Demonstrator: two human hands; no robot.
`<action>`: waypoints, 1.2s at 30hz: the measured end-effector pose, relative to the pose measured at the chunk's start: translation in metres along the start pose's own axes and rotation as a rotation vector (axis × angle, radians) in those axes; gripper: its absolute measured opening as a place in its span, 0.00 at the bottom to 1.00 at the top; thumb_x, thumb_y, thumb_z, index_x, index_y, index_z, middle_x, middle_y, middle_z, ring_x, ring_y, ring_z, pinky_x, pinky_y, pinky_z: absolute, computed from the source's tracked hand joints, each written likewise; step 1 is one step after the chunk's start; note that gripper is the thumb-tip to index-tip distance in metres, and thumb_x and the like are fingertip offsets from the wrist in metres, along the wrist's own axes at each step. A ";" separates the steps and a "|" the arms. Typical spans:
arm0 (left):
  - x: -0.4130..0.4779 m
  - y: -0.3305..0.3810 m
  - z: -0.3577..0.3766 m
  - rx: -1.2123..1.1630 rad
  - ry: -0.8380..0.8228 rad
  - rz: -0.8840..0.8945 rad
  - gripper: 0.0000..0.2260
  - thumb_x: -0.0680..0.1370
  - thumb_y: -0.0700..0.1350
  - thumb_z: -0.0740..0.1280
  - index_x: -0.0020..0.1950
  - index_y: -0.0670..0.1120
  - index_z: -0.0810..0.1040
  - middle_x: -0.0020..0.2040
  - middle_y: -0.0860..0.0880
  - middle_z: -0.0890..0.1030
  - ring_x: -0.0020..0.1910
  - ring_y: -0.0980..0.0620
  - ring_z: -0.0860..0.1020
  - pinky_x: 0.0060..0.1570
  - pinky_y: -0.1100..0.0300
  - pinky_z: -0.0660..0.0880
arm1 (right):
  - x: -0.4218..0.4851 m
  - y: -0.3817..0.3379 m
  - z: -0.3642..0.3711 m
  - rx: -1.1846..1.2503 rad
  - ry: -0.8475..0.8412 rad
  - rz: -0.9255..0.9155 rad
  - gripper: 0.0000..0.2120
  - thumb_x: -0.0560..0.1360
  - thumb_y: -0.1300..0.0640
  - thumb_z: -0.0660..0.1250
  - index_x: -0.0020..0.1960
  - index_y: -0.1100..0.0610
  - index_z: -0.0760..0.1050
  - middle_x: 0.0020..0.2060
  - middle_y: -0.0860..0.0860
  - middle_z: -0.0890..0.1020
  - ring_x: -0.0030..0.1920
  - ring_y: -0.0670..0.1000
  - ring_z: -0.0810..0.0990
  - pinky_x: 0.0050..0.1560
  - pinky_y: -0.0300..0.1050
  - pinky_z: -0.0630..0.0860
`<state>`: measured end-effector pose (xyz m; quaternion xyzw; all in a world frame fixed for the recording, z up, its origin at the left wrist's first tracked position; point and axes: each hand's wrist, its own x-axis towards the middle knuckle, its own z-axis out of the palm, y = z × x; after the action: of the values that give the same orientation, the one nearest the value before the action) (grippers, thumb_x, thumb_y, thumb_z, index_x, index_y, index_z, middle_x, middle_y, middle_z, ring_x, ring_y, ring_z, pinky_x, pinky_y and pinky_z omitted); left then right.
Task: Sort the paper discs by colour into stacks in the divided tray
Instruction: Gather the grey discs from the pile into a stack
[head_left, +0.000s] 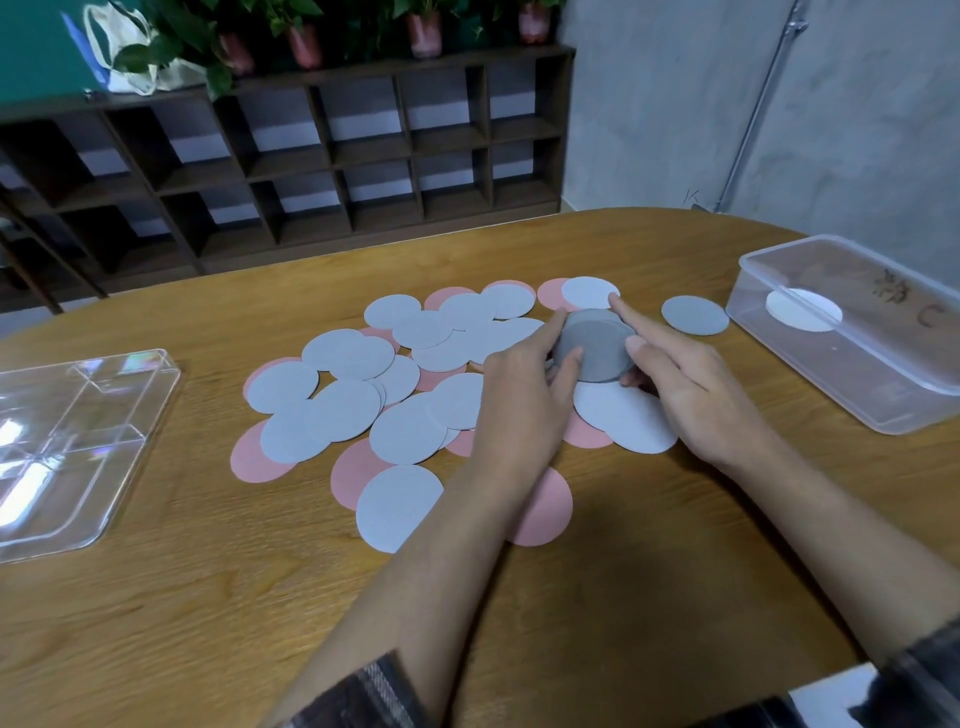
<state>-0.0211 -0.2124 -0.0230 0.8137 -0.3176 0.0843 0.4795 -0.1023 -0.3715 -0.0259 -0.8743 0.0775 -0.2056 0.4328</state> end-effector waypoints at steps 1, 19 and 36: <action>0.000 0.000 0.001 0.031 -0.010 0.022 0.18 0.84 0.45 0.66 0.75 0.47 0.75 0.58 0.47 0.86 0.54 0.50 0.83 0.56 0.59 0.79 | 0.000 -0.001 0.001 -0.050 -0.014 -0.008 0.22 0.87 0.51 0.54 0.80 0.43 0.61 0.57 0.43 0.79 0.54 0.42 0.76 0.55 0.31 0.68; -0.005 -0.001 0.002 -0.043 -0.001 0.166 0.17 0.81 0.46 0.70 0.70 0.46 0.80 0.63 0.51 0.84 0.61 0.54 0.81 0.60 0.52 0.80 | -0.016 -0.007 -0.021 -0.252 0.021 -0.088 0.13 0.84 0.52 0.61 0.68 0.47 0.69 0.49 0.37 0.77 0.47 0.36 0.76 0.43 0.28 0.68; 0.016 -0.004 0.012 0.240 -0.238 0.271 0.10 0.81 0.46 0.67 0.61 0.48 0.83 0.61 0.52 0.81 0.63 0.52 0.77 0.61 0.57 0.73 | -0.065 0.039 -0.081 -0.253 0.194 0.077 0.14 0.83 0.51 0.62 0.68 0.49 0.70 0.45 0.47 0.80 0.44 0.40 0.76 0.41 0.31 0.67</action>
<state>-0.0083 -0.2275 -0.0250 0.8191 -0.4661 0.0886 0.3225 -0.1936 -0.4335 -0.0318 -0.8941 0.1779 -0.2610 0.3175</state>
